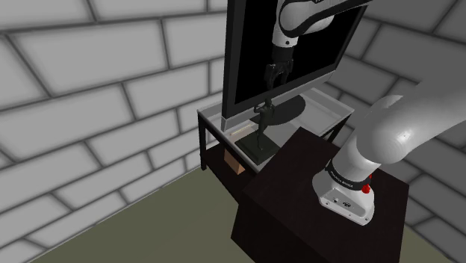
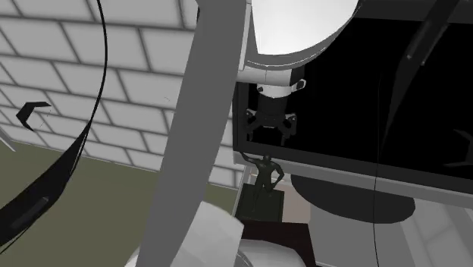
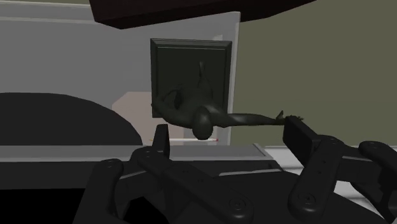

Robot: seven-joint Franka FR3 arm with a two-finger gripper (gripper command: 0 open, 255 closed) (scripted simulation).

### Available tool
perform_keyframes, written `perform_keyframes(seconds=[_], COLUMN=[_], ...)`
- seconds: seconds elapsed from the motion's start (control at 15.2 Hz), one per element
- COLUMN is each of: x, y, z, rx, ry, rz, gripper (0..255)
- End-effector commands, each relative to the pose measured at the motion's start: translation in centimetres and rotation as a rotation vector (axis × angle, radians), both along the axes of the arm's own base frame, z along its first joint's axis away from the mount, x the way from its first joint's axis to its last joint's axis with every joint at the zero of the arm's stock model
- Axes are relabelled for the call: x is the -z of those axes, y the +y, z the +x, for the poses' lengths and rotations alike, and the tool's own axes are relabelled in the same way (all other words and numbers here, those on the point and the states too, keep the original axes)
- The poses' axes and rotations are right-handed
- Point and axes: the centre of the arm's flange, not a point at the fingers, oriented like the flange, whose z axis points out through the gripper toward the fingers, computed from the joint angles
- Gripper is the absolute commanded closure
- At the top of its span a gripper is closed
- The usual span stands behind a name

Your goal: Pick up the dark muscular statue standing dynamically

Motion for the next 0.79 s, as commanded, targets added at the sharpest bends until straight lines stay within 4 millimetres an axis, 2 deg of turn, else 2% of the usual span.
perform_keyframes(seconds=[0.0, 0.2, 0.73], x=[2.4, 6.0, 10.0], y=[-1.0, -2.0, -2.0], z=[1.0, 2.7, 2.7], rx=[-0.009, -0.023, -0.023], ry=[0.001, 0.005, 0.005], rz=[0.016, 0.04, 0.04], gripper=[0, 0, 0])
